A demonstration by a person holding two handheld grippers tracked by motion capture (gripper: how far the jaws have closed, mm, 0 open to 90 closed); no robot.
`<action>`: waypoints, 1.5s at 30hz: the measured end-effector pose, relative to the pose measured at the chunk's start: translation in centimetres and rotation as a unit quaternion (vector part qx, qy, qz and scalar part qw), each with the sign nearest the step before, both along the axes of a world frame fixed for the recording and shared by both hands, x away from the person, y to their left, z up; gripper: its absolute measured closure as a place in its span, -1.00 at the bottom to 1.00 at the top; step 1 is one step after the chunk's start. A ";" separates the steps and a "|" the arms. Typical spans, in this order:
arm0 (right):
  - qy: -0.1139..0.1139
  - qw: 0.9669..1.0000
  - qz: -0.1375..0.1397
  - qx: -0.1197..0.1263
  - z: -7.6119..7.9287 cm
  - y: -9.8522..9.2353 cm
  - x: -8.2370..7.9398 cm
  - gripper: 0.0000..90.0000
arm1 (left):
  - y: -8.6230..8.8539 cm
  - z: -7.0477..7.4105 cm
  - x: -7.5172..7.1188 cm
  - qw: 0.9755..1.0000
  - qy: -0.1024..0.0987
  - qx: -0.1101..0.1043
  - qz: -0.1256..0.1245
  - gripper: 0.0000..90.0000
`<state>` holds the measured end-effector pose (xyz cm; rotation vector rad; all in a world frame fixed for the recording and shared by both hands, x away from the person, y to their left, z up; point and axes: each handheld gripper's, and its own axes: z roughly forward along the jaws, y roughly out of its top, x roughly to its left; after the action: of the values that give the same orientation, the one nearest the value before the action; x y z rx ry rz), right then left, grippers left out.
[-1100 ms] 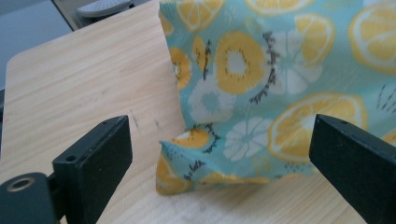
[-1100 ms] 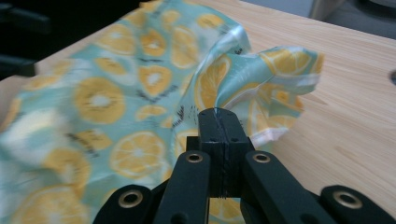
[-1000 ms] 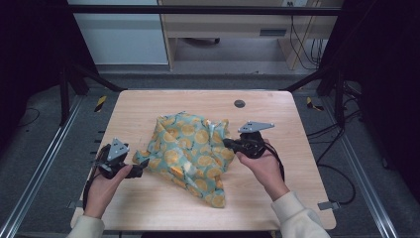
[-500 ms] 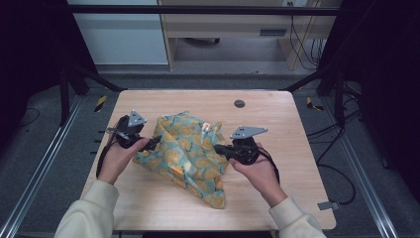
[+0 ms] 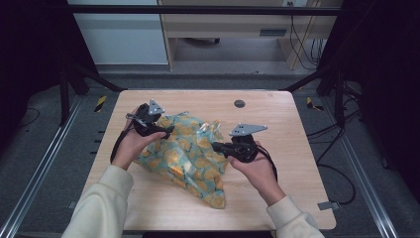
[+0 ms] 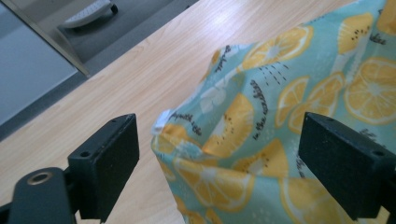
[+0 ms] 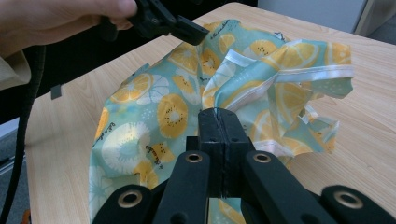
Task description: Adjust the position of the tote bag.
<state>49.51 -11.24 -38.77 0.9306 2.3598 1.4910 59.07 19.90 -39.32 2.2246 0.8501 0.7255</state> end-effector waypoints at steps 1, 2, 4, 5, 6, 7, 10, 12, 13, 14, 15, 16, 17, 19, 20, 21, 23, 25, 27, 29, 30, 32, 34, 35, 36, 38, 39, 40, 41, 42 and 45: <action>0.000 1.000 0.000 0.000 0.0 0.0 0.0 1.00 | 0.0 0.0 0.0 1.000 0.000 0.000 0.000 -0.73; 0.001 1.000 0.000 0.001 0.1 0.0 0.0 1.00 | -0.3 -0.4 0.3 1.000 0.007 0.001 -0.009 -0.73; 0.001 1.000 0.000 0.003 0.3 -0.1 0.1 1.00 | -0.6 -0.9 0.6 1.000 0.013 0.004 -0.016 -0.72; 0.001 1.000 0.000 0.004 0.4 -0.1 0.1 1.00 | -0.6 -0.9 0.6 1.000 0.013 0.004 -0.016 -0.70; 0.001 1.000 -0.001 0.006 0.5 -0.1 0.2 1.00 | -0.9 -1.3 0.9 1.000 0.019 0.008 -0.021 -0.69; 0.001 1.000 -0.001 0.006 0.5 -0.1 0.2 1.00 | -0.9 -1.3 0.9 1.000 0.019 0.008 -0.021 -0.67; -0.001 1.000 -0.002 0.012 0.8 -0.3 0.2 1.00 | -1.5 -2.2 1.4 0.999 0.041 0.010 -0.020 -0.38; -0.001 1.000 -0.003 0.010 0.8 -0.4 0.2 1.00 | -1.6 -2.4 1.4 0.999 0.048 0.019 -0.010 -0.07; -0.001 1.000 -0.004 0.009 0.9 -0.4 0.2 1.00 | -1.6 -2.4 1.4 0.999 0.047 0.017 -0.004 0.08; 0.000 1.000 -0.006 0.009 0.9 -0.5 0.2 1.00 | -1.4 -2.4 1.3 0.999 0.047 0.016 0.001 0.23; -0.001 1.000 -0.007 0.010 0.9 -0.6 0.2 1.00 | -1.4 -2.4 1.3 0.999 0.047 0.016 0.001 0.41; -0.001 1.000 -0.007 0.009 0.9 -0.7 0.3 1.00 | -1.1 -2.5 1.3 0.998 0.057 0.004 0.004 0.56; 0.000 1.000 -0.010 0.011 0.9 -0.8 0.3 1.00 | -1.1 -2.5 1.3 0.998 0.057 0.004 0.004 0.68; 0.002 1.000 -0.012 0.016 0.9 -1.0 0.4 1.00 | -0.8 -2.6 1.2 0.998 0.062 -0.007 0.009 0.87; 0.003 1.000 -0.014 0.016 0.9 -1.1 0.4 1.00 | -0.5 -2.6 1.0 0.998 0.066 -0.016 0.013 0.93; 0.002 1.000 -0.015 0.015 0.9 -1.2 0.5 1.00 | -0.3 -2.6 0.9 0.998 0.062 -0.020 0.016 0.97; 0.000 1.000 -0.018 0.014 1.0 -1.4 0.6 1.00 | 0.2 -2.4 0.7 0.997 0.057 -0.042 0.029 0.99; 0.000 1.000 -0.022 0.012 1.0 -1.6 0.6 1.00 | 0.5 -2.2 0.6 0.996 0.056 -0.053 0.035 1.00; -0.005 1.000 -0.030 -0.001 1.0 -2.3 0.9 1.00 | 1.0 -1.8 0.0 0.997 0.047 -0.052 0.037 1.00; -0.003 0.999 -0.038 -0.010 0.8 -3.1 1.3 1.00 | 1.5 -1.5 -0.4 0.997 0.043 -0.050 0.036 1.00; -0.005 0.999 -0.043 -0.015 0.8 -3.4 1.4 1.00 | 1.7 -1.4 -0.6 0.997 0.040 -0.051 0.037 1.00; -0.007 0.998 -0.052 -0.022 0.7 -4.0 1.6 1.00 | 2.1 -1.3 -0.8 0.997 0.035 -0.058 0.045 1.00; -0.009 0.998 -0.063 -0.027 0.7 -4.6 1.7 1.00 | 2.5 -1.4 -0.8 0.997 0.036 -0.055 0.049 1.00; -0.010 0.997 -0.067 -0.028 0.7 -4.9 1.7 1.00 | 2.6 -1.4 -0.8 0.997 0.035 -0.054 0.051 1.00; -0.011 0.997 -0.070 -0.030 0.8 -5.2 1.8 1.00 | 2.8 -1.4 -0.8 0.997 0.035 -0.049 0.052 1.00; -0.012 0.996 -0.077 -0.034 0.8 -5.6 1.8 1.00 | 3.1 -1.5 -0.9 0.996 0.038 -0.054 0.053 1.00; -0.014 0.996 -0.080 -0.032 0.8 -5.8 1.9 1.00 | 3.2 -1.5 -0.9 0.996 0.038 -0.060 0.054 1.00; -0.013 0.996 -0.081 -0.032 0.8 -6.1 1.9 1.00 | 3.2 -1.5 -0.9 0.996 0.039 -0.063 0.054 1.00; -0.012 0.996 -0.083 -0.032 0.8 -6.2 2.0 1.00 | 3.2 -1.5 -0.9 0.996 0.039 -0.059 0.052 1.00; -0.011 0.996 -0.084 -0.032 0.8 -6.3 2.0 1.00 | 3.2 -1.4 -1.0 0.996 0.038 -0.058 0.051 1.00; -0.012 0.996 -0.085 -0.034 0.8 -6.4 2.1 1.00 | 3.1 -1.4 -1.1 0.997 0.036 -0.055 0.050 1.00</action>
<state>51.61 -17.67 -37.97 1.0607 2.2360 1.3410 57.99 23.02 -40.69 2.1328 1.0174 0.6326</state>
